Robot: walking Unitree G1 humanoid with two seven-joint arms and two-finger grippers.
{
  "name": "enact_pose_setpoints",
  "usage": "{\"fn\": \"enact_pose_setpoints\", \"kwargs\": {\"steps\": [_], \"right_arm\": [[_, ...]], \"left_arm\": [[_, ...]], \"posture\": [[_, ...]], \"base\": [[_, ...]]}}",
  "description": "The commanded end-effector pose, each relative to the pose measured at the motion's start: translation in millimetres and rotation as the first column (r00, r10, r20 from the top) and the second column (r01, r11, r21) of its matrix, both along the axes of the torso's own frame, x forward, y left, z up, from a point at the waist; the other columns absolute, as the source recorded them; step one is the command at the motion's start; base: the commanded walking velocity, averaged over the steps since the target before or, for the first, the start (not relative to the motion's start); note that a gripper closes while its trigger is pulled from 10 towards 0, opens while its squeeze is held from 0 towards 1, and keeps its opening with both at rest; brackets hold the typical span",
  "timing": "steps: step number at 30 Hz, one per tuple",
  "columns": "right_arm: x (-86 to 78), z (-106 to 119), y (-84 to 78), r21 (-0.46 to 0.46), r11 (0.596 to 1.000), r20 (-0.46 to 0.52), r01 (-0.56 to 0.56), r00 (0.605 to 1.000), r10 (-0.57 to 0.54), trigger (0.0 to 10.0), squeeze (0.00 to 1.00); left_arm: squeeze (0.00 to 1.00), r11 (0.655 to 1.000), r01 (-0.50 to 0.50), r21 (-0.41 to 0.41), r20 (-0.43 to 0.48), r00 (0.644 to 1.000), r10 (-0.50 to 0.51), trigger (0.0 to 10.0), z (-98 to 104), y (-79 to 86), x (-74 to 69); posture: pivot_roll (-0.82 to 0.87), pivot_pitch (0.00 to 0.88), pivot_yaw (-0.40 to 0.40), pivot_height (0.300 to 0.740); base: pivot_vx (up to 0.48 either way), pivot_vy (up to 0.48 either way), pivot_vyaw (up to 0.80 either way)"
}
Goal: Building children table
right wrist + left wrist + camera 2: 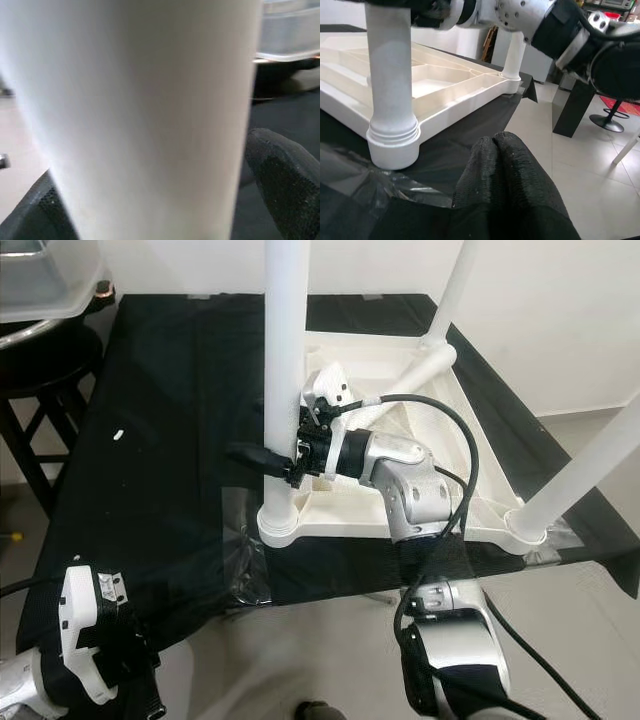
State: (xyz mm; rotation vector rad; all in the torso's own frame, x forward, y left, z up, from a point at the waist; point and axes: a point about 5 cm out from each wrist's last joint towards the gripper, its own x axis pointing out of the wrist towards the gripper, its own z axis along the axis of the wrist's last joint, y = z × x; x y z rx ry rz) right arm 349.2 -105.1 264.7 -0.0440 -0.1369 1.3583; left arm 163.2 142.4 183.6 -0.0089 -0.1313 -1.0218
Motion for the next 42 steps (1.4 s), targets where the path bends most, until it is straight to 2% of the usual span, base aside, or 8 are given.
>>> {"fn": "enact_pose_setpoints", "kwargs": {"steps": [1, 2, 5, 24, 37, 39, 41, 42], "right_arm": [[-0.4, -3, 4.5, -0.010, 0.997, -0.007, -0.077, 0.997, 0.077, 10.0, 0.00], [2.9, -4, 3.9, -0.008, 0.996, -0.014, -0.085, 0.996, 0.085, 1.7, 0.00], [6.8, -5, 2.4, -0.004, 0.996, -0.026, -0.091, 0.995, 0.091, 0.0, 0.00], [-31.4, -87, -9.8, -0.135, 0.616, -0.057, 0.776, 0.615, -0.787, 0.0, 0.00], [-49.6, -79, 42.9, -0.079, 0.645, -0.181, 0.760, 0.625, -0.759, 0.0, 0.00], [-49.2, -76, 42.6, -0.077, 0.663, -0.182, 0.745, 0.643, -0.744, 10.0, 0.00], [-49.5, -73, 43.3, -0.065, 0.680, -0.196, 0.731, 0.658, -0.727, 10.0, 0.00], [-53.5, -64, 47.6, -0.053, 0.751, -0.168, 0.658, 0.735, -0.656, 10.0, 1.00]], "left_arm": [[0.00, 1.000, 0.007, 0.003, -0.002, 1.000, -0.007, 10.0, 1, -0.8, -3.4], [0.00, 1.000, 0.005, 0.005, -0.003, 1.000, -0.005, 10.0, 1, -0.5, -3.7], [0.00, 1.000, 0.003, 0.006, -0.003, 1.000, -0.003, 10.0, 1, -0.2, -4.0], [0.00, 1.000, -0.003, 0.011, 0.006, 1.000, 0.003, 10.0, 1, 1.8, -1.3], [0.00, 1.000, 0.016, 0.009, 0.024, 1.000, -0.016, 10.0, 3, -0.3, 5.1], [0.00, 1.000, 0.014, 0.009, 0.026, 1.000, -0.014, 10.0, 3, -0.3, 5.2], [0.00, 1.000, 0.014, 0.009, 0.026, 1.000, -0.014, 10.0, 3, -0.4, 5.1], [0.00, 1.000, 0.015, 0.007, 0.026, 1.000, -0.015, 10.0, 3, -0.9, 5.1]], "posture": [[0.08, 0.198, -0.105, 0.740], [0.08, 0.198, -0.105, 0.740], [0.09, 0.196, -0.105, 0.740], [0.06, 0.175, -0.096, 0.740], [0.05, 0.156, -0.092, 0.740], [0.05, 0.157, -0.090, 0.740], [0.05, 0.158, -0.089, 0.740], [0.04, 0.160, -0.089, 0.740]], "base": [[0.000, 0.000, 0.00], [0.000, 0.000, 0.00], [0.000, 0.000, 0.00], [0.000, 0.000, 0.00], [0.000, 0.000, 0.00], [0.000, 0.000, 0.00], [0.000, 0.000, 0.00], [0.000, 0.000, 0.00]]}}
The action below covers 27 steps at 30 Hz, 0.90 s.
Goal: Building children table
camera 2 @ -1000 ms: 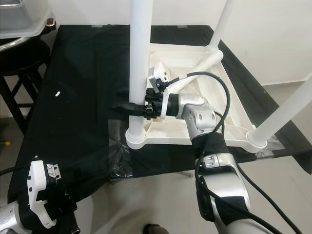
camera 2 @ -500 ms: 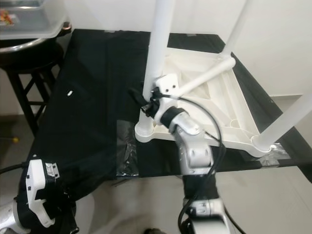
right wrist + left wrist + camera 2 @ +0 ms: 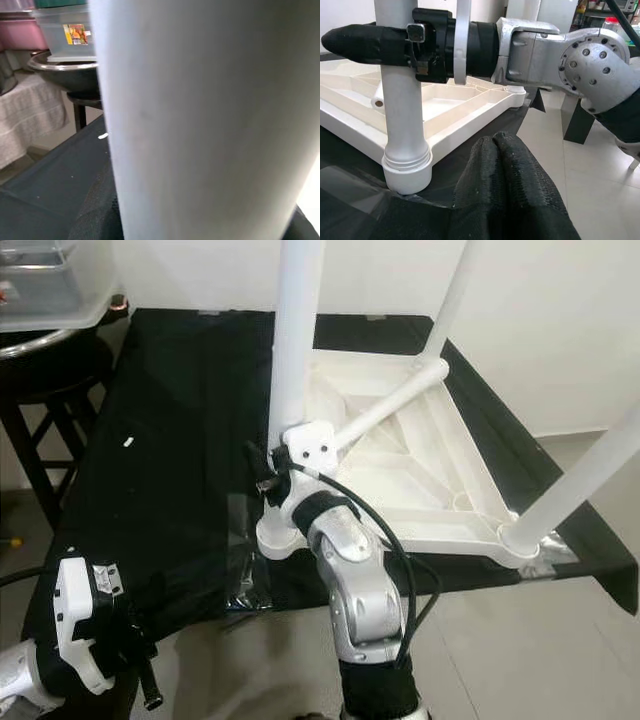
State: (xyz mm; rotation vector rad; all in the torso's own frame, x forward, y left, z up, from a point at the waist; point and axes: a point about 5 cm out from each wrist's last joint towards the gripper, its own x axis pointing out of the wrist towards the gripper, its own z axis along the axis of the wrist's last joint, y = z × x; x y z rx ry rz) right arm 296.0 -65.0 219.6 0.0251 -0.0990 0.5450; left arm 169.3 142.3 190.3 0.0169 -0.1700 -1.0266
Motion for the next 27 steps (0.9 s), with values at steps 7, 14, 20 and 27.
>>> {"fn": "enact_pose_setpoints", "kwargs": {"steps": [7, 14, 20, 27], "right_arm": [[6.1, 7, 2.4, -0.124, 0.911, -0.014, -0.392, 0.919, 0.394, 10.0, 1.00], [16.8, 18, -13.4, -0.385, 0.702, -0.030, -0.599, 0.768, 0.640, 10.0, 0.94], [53.8, 25, -23.8, -0.622, 0.575, -0.119, -0.531, 0.790, 0.601, 10.0, 0.00], [64.5, 32, -19.5, -0.492, 0.620, -0.107, -0.612, 0.748, 0.655, 10.0, 0.00]], "left_arm": [[0.00, 1.000, 0.016, -0.001, -0.021, 1.000, -0.016, 10.0, -5, -2.9, -1.0], [0.00, 1.000, 0.010, -0.003, -0.023, 1.000, -0.010, 10.0, -5, -2.8, -2.3], [0.00, 1.000, 0.008, 0.000, -0.029, 1.000, -0.008, 10.0, -5, -2.3, -4.6], [0.00, 1.000, 0.001, 0.000, -0.032, 0.999, -0.001, 10.0, -5, -2.0, -6.6]], "posture": [[0.04, 0.164, -0.097, 0.740], [0.05, 0.169, -0.102, 0.740], [0.06, 0.176, -0.106, 0.740], [0.07, 0.188, -0.112, 0.740]], "base": [[0.000, 0.000, 0.00], [0.000, 0.000, 0.00], [0.000, 0.000, 0.00], [0.000, 0.000, 0.00]]}}
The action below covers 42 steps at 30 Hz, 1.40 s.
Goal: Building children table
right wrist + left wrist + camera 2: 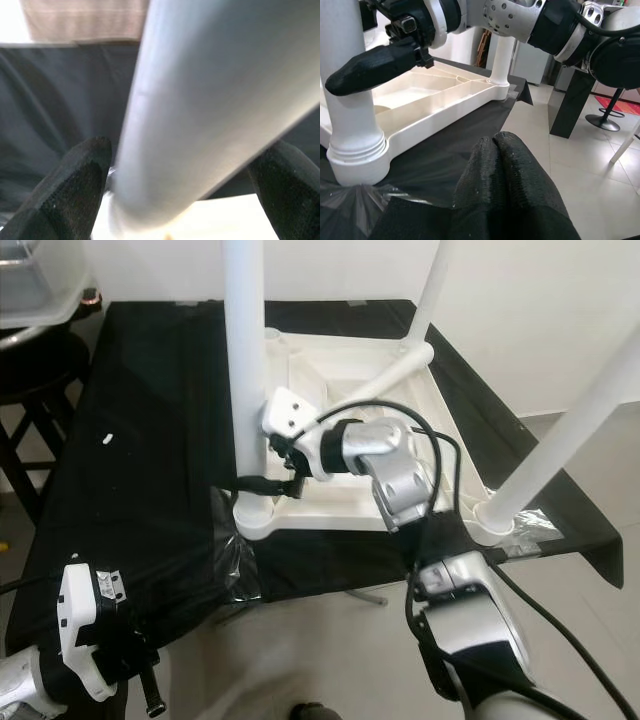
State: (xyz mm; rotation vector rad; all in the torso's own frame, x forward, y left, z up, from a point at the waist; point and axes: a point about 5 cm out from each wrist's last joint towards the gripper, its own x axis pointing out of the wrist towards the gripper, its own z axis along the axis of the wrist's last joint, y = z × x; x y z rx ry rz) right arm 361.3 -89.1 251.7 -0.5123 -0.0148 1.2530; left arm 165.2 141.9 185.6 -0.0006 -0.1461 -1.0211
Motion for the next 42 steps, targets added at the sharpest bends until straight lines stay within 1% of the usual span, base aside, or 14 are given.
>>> {"fn": "enact_pose_setpoints", "kwargs": {"steps": [1, 8, 9, 11, 12, 26, 30, 31, 32, 33, 34, 35, 37, 42], "right_arm": [[-0.8, 0, 4.6, 0.010, 0.999, -0.009, -0.033, 0.999, 0.033, 10.0, 0.00], [2.3, -7, 0.5, 0.180, 0.978, -0.095, -0.108, 0.987, 0.126, 10.0, 0.00], [3.0, -8, 0.1, 0.209, 0.971, -0.107, -0.114, 0.985, 0.139, 4.7, 0.00], [4.5, -9, 0.0, 0.228, 0.966, -0.113, -0.121, 0.982, 0.150, 4.7, 0.00], [4.5, -10, -0.9, 0.249, 0.958, -0.124, -0.142, 0.976, 0.177, 0.0, 0.00], [-3.7, -17, -15.0, 0.270, 0.931, -0.145, -0.247, 0.945, 0.293, 0.0, 0.00], [-22.8, -44, -14.0, 0.224, 0.964, -0.161, -0.144, 0.970, 0.183, 0.0, 0.00], [-28.2, -64, -2.9, 0.214, 0.969, -0.178, 0.125, 0.980, -0.087, 0.0, 0.00], [-28.2, -64, -2.9, 0.214, 0.969, -0.178, 0.125, 0.980, -0.087, 0.0, 0.00], [-36.7, -80, -0.2, 0.214, 0.857, -0.215, 0.468, 0.879, -0.426, 0.0, 0.00], [-36.7, -80, -0.2, 0.214, 0.857, -0.215, 0.468, 0.879, -0.426, 0.0, 0.00], [-60.1, -92, -1.0, 0.194, 0.766, -0.222, 0.613, 0.788, -0.574, 0.0, 0.00], [-81.6, -96, 1.5, 0.191, 0.703, -0.247, 0.686, 0.726, -0.642, 0.0, 0.00], [-74.9, -84, 1.9, 0.248, 0.663, -0.231, 0.706, 0.708, -0.668, 0.0, 0.00]], "left_arm": [[0.00, 1.000, 0.006, 0.003, -0.004, 1.000, -0.006, 10.0, 0, -1.6, -2.5], [0.00, 1.000, 0.001, 0.002, -0.013, 1.000, -0.001, 10.0, 0, -1.6, -6.7], [0.00, 1.000, 0.000, 0.003, -0.014, 1.000, 0.000, 10.0, 0, -1.3, -7.6], [0.00, 1.000, -0.001, 0.004, -0.016, 1.000, 0.001, 10.0, 0, -1.1, -8.2], [0.00, 1.000, -0.003, 0.005, -0.018, 1.000, 0.003, 10.0, 0, -0.6, -8.9], [0.00, 1.000, -0.010, 0.011, -0.019, 1.000, 0.010, 10.0, 0, 0.2, -9.3], [0.00, 1.000, -0.011, 0.010, -0.015, 1.000, 0.011, 10.0, 0, -0.3, -8.5], [0.00, 1.000, -0.012, 0.010, -0.014, 1.000, 0.013, 10.0, 0, 0.4, -7.7], [0.00, 1.000, -0.012, 0.010, -0.014, 1.000, 0.013, 10.0, 0, 0.4, -7.7], [0.00, 1.000, -0.014, 0.009, -0.012, 1.000, 0.014, 10.0, 1, 1.4, -7.1], [0.00, 1.000, -0.014, 0.009, -0.012, 1.000, 0.014, 10.0, 1, 1.4, -7.1], [0.00, 1.000, -0.016, 0.010, -0.009, 1.000, 0.016, 10.0, 1, 2.5, -5.8], [0.00, 1.000, -0.014, 0.009, -0.006, 1.000, 0.014, 10.0, 1, 3.6, -4.1], [0.00, 1.000, 0.025, -0.001, 0.009, 1.000, -0.025, 10.0, 2, -3.2, 2.0]], "posture": [[0.07, 0.188, -0.112, 0.740], [0.09, 0.207, -0.114, 0.740], [0.10, 0.209, -0.111, 0.740], [0.10, 0.209, -0.111, 0.740], [0.10, 0.212, -0.111, 0.740], [0.10, 0.197, -0.116, 0.740], [0.09, 0.197, -0.124, 0.740], [0.08, 0.198, -0.122, 0.740], [0.08, 0.198, -0.122, 0.740], [0.08, 0.199, -0.120, 0.740], [0.08, 0.199, -0.120, 0.740], [0.07, 0.197, -0.108, 0.740], [0.05, 0.188, -0.096, 0.740], [0.05, 0.165, -0.093, 0.740]], "base": [[0.000, 0.000, 0.00], [0.000, 0.000, 0.00], [0.000, 0.000, 0.00], [0.000, 0.000, 0.00], [0.000, 0.000, 0.00], [0.000, 0.000, 0.00], [0.000, 0.000, 0.00], [0.000, 0.000, 0.00], [0.000, 0.000, 0.00], [0.000, 0.000, 0.00], [0.000, 0.000, 0.00], [0.000, 0.000, 0.00], [0.000, 0.000, 0.00], [0.000, 0.000, 0.00]]}}
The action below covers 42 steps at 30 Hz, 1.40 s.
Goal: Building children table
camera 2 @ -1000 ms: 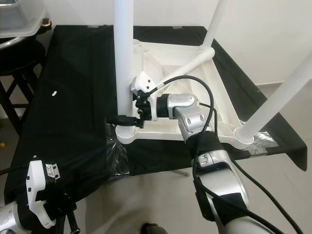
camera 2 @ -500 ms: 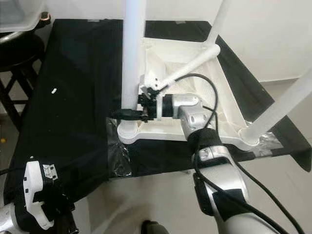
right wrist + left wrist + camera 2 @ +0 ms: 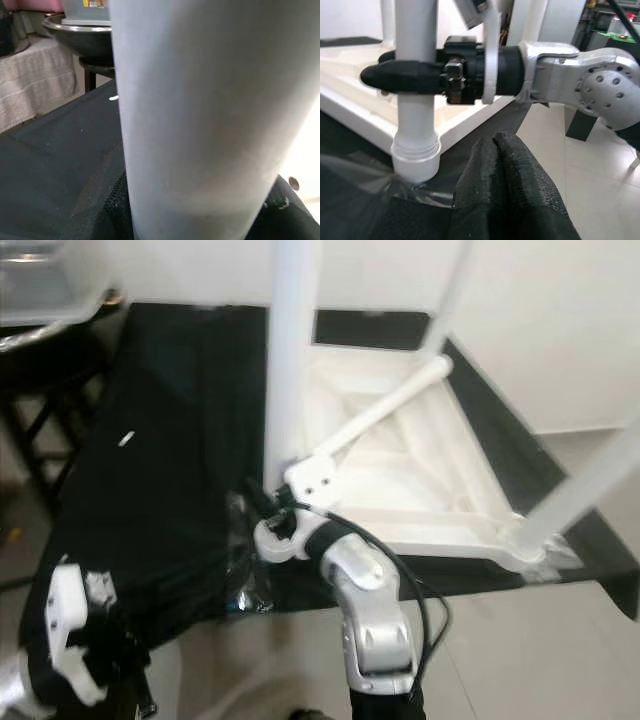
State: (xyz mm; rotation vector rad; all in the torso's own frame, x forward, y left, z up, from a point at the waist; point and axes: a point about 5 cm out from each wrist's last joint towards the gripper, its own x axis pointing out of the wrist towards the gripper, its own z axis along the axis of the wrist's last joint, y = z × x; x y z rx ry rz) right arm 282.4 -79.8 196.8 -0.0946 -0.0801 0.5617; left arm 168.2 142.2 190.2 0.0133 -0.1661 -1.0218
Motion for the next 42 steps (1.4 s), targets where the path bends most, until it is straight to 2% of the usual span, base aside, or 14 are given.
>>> {"fn": "enact_pose_setpoints", "kwargs": {"steps": [1, 4, 5, 6, 9, 10, 17, 19, 22, 23, 27, 35, 36, 42], "right_arm": [[4.0, -29, -7.5, -0.065, 0.996, -0.135, 0.067, 0.988, -0.075, 0.0, 0.00], [5.1, -25, -5.5, -0.058, 0.996, -0.134, 0.074, 0.988, -0.081, 0.0, 0.00], [3.0, -23, -3.2, -0.059, 0.996, -0.138, 0.067, 0.988, -0.075, 2.9, 0.00], [-0.4, -21, -0.9, -0.071, 0.995, -0.141, 0.073, 0.987, -0.083, 10.0, 0.00], [-2.8, -15, -0.2, -0.064, 0.995, -0.135, 0.079, 0.987, -0.087, 10.0, 0.00], [-2.3, -10, -0.7, -0.052, 0.996, -0.130, 0.071, 0.988, -0.077, 10.0, 1.00], [10.4, 27, -0.6, 0.040, 0.995, -0.015, -0.087, 0.996, 0.088, 10.0, 1.00], [14.6, 36, -0.1, -0.005, 0.937, 0.062, -0.349, 0.935, 0.349, 10.0, 0.92], [15.3, 39, -1.9, -0.023, 0.890, 0.074, -0.454, 0.888, 0.455, 10.0, 0.92], [19.3, 41, -5.6, -0.058, 0.854, 0.082, -0.516, 0.851, 0.519, 10.0, 0.00], [33.0, 40, -13.5, -0.092, 0.822, 0.055, -0.562, 0.821, 0.568, 10.0, 0.00], [60.0, 40, -26.1, 0.070, 0.765, 0.023, -0.641, 0.767, 0.641, 9.8, 0.00], [59.8, 40, -26.0, 0.079, 0.744, 0.021, -0.663, 0.747, 0.664, 0.0, 0.00], [61.6, 41, -28.7, 0.073, 0.705, 0.041, -0.705, 0.709, 0.704, 0.0, 0.00]], "left_arm": [[0.00, 1.000, 0.025, -0.004, -0.015, 1.000, -0.025, 10.0, -3, -3.5, -1.0], [0.00, 1.000, 0.018, 0.001, -0.011, 1.000, -0.018, 10.0, -2, -2.0, -0.4], [0.00, 1.000, 0.011, 0.003, -0.009, 1.000, -0.011, 10.0, -2, -0.4, -0.2], [0.00, 1.000, 0.007, 0.004, -0.008, 1.000, -0.007, 10.0, -2, 0.7, -0.1], [0.00, 1.000, 0.005, 0.005, -0.008, 1.000, -0.005, 10.0, -2, 1.2, 0.1], [0.00, 1.000, 0.006, 0.005, -0.009, 1.000, -0.006, 10.0, -2, 0.8, -0.1], [0.00, 1.000, 0.019, -0.001, -0.012, 1.000, -0.019, 10.0, -2, -1.9, -0.5], [0.00, 1.000, 0.017, -0.004, -0.013, 1.000, -0.017, 10.0, -2, -2.8, -1.0], [0.00, 1.000, 0.017, -0.006, -0.014, 1.000, -0.017, 10.0, -2, -3.3, -1.5], [0.00, 1.000, 0.017, -0.008, -0.014, 1.000, -0.017, 10.0, -2, -4.3, -2.0], [0.00, 1.000, 0.013, -0.012, -0.014, 1.000, -0.013, 10.0, -1, -5.3, -3.3], [0.00, 1.000, 0.004, -0.016, -0.024, 1.000, -0.004, 10.0, -1, -5.9, -9.7], [0.00, 1.000, 0.003, -0.016, -0.026, 1.000, -0.004, 10.0, -1, -6.0, -10.4], [0.00, 1.000, 0.002, -0.020, -0.029, 1.000, -0.002, 10.0, -1, -7.1, -10.7]], "posture": [[0.05, 0.165, -0.093, 0.740], [0.06, 0.165, -0.096, 0.740], [0.06, 0.167, -0.099, 0.740], [0.05, 0.168, -0.097, 0.740], [0.05, 0.168, -0.096, 0.740], [0.05, 0.172, -0.092, 0.740], [0.04, 0.178, -0.091, 0.740], [0.05, 0.185, -0.092, 0.740], [0.05, 0.188, -0.096, 0.740], [0.06, 0.195, -0.101, 0.740], [0.06, 0.202, -0.106, 0.740], [0.08, 0.233, -0.108, 0.740], [0.08, 0.239, -0.109, 0.740], [0.07, 0.240, -0.113, 0.740]], "base": [[0.000, 0.000, 0.00], [0.000, 0.000, 0.00], [0.000, 0.000, 0.00], [0.000, 0.000, 0.00], [0.000, 0.000, 0.00], [0.000, 0.000, 0.00], [0.000, 0.000, 0.00], [0.000, 0.000, 0.00], [0.000, 0.000, 0.00], [0.000, 0.000, 0.00], [0.000, 0.000, 0.00], [0.000, 0.000, 0.00], [0.000, 0.000, 0.00], [0.000, 0.000, 0.00]]}}
